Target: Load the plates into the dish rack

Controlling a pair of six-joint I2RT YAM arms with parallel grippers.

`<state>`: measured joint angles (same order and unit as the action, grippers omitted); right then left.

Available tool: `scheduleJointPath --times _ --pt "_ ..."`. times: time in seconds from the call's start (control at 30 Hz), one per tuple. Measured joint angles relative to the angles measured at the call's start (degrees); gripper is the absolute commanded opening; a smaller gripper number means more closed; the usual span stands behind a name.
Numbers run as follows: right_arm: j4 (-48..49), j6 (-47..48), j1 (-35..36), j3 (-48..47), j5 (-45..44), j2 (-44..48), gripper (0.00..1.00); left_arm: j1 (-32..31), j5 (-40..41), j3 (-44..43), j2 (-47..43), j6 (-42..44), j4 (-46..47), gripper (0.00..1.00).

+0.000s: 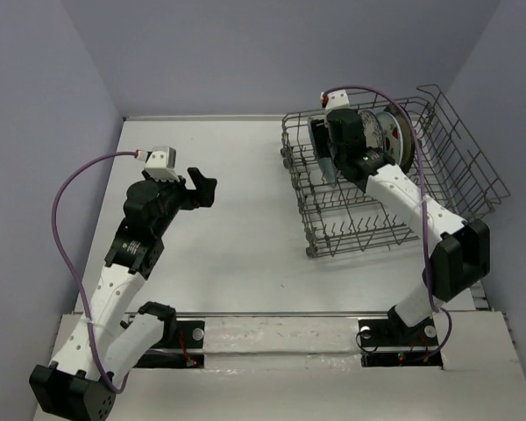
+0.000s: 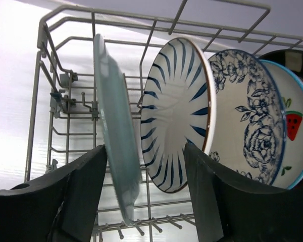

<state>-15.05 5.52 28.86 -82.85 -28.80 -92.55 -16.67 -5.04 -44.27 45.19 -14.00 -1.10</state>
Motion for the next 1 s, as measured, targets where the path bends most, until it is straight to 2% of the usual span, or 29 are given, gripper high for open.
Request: scheduleJointPath --times 0.03,0.13,0.23,0.6,0.77,1.0 --pt "-0.5 -0.5 0.0 -0.5 0.1 0.6 0.84 0.0 0.0 0.0 0.0 0.0 0.0 0.99" --pt "-1.9 -2.4 0.0 -0.7 2.1 3.8 0.95 0.0 -0.2 0.0 0.0 0.0 0.0 0.99" --pt "-2.8 -4.9 0.0 -0.5 6.1 8.8 1.00 0.0 -0.7 0.1 -0.2 0.0 0.1 0.99" --pt "4.4 -14.3 0.1 14.0 15.7 43.8 1.00 0.0 -3.5 0.7 -3.3 -1.6 2.9 0.99" --pt "5.4 -16.8 0.1 17.5 17.8 48.2 1.00 0.0 -4.5 0.7 -3.9 -2.3 4.3 0.99" --pt "3.7 -17.7 0.1 19.8 18.9 47.6 1.00 0.0 -4.9 0.6 -4.6 -3.3 4.7 0.99"
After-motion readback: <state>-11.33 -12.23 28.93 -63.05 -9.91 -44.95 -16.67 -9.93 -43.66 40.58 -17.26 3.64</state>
